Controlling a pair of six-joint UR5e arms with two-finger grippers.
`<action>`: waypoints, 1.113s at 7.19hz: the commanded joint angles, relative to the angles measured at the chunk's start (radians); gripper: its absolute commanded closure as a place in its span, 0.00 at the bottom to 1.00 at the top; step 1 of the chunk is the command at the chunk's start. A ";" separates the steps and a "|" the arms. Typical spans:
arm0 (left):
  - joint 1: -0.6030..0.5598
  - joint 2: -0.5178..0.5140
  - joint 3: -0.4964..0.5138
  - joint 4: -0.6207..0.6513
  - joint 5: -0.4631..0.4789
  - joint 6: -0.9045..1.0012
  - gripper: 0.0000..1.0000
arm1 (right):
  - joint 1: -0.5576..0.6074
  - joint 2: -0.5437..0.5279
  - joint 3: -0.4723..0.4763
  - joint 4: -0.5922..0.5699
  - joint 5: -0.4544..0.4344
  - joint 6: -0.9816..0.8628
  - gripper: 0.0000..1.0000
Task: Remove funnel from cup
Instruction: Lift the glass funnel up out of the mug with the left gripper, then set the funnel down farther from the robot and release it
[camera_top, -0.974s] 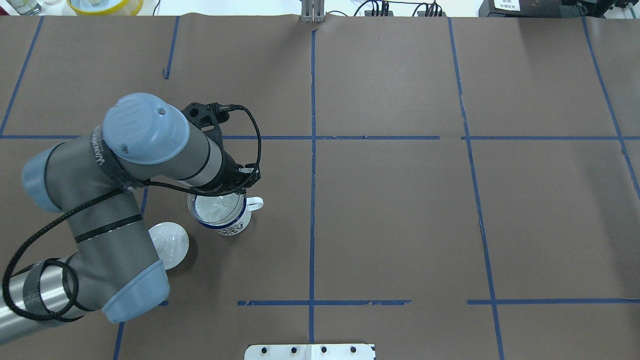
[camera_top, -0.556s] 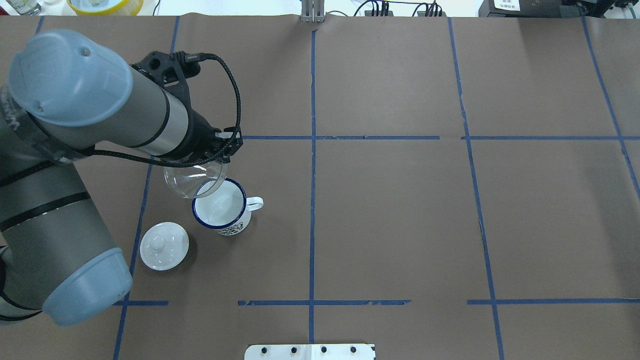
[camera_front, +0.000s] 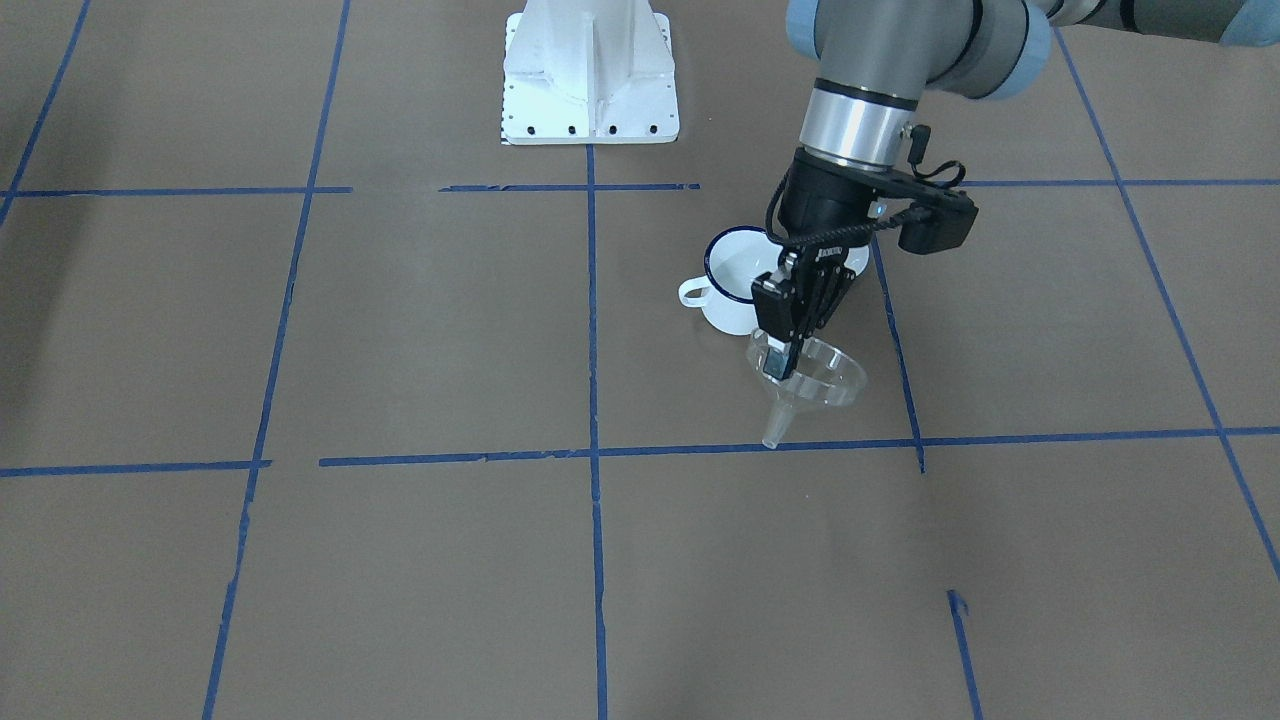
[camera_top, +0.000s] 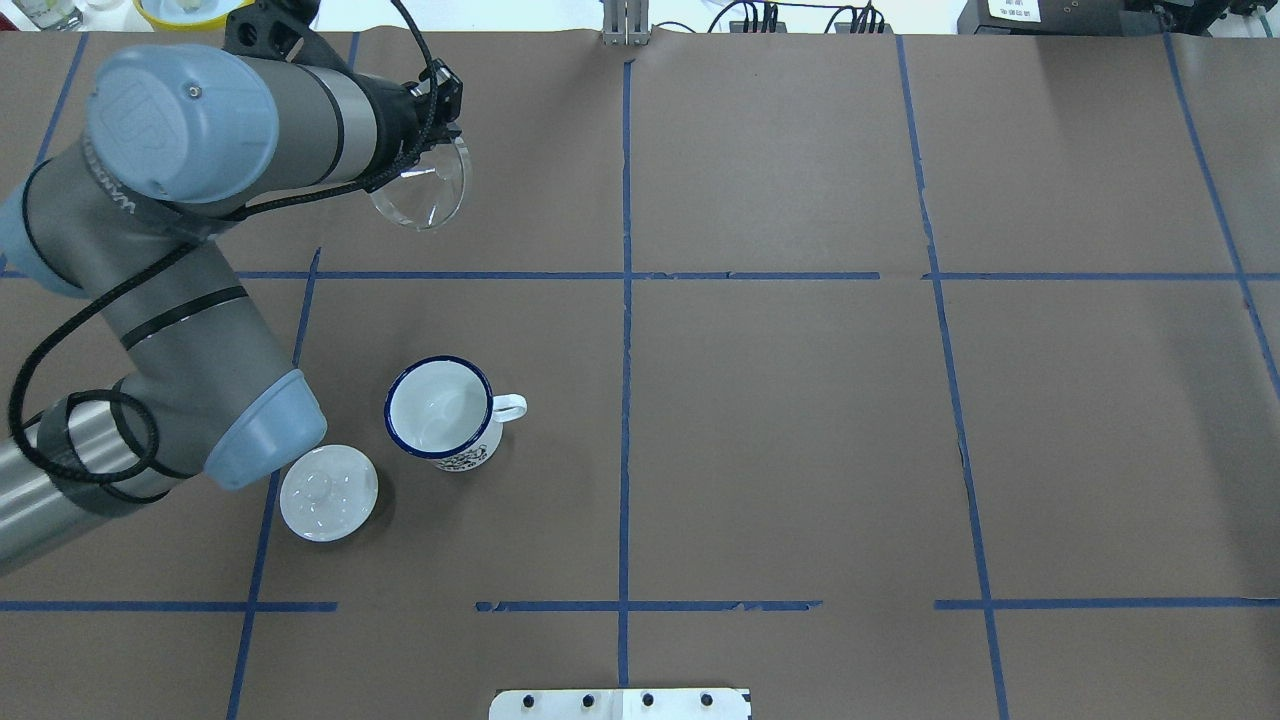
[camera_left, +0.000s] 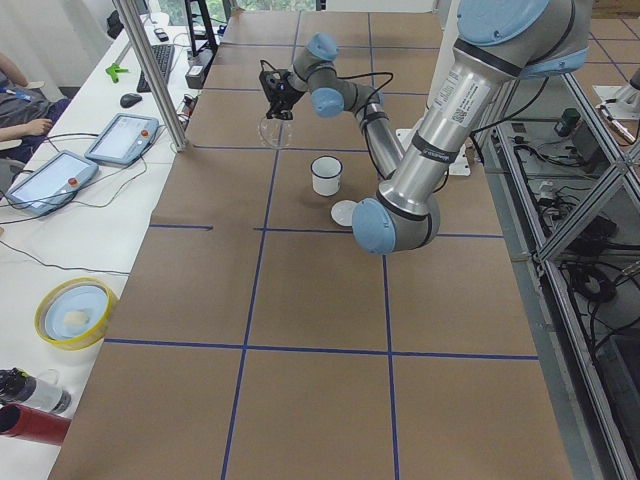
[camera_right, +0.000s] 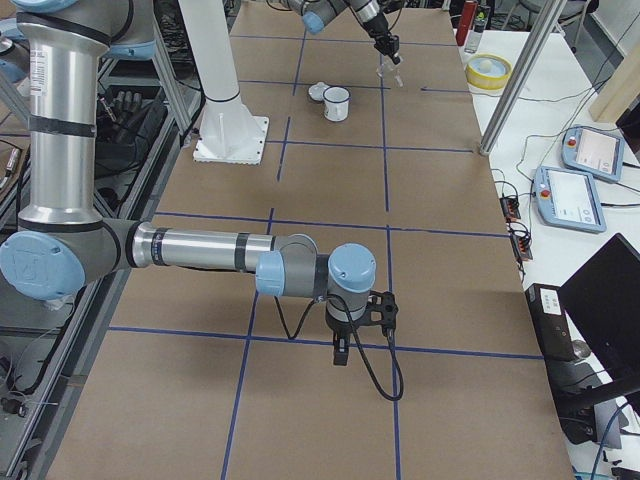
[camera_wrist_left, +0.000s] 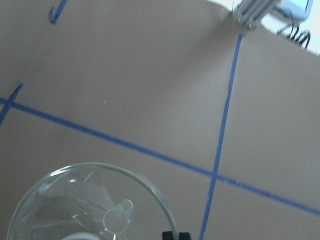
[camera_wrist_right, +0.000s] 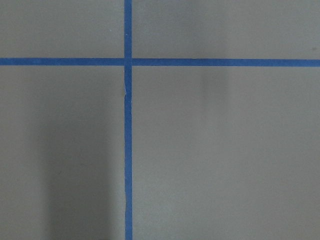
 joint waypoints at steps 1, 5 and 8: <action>-0.007 -0.001 0.272 -0.253 0.171 -0.206 1.00 | 0.000 0.000 0.000 0.000 0.000 0.000 0.00; 0.025 -0.039 0.539 -0.452 0.278 -0.272 1.00 | 0.000 0.000 0.000 0.000 0.000 0.000 0.00; 0.032 -0.031 0.536 -0.447 0.278 -0.227 0.38 | 0.000 0.000 0.000 0.000 0.000 0.000 0.00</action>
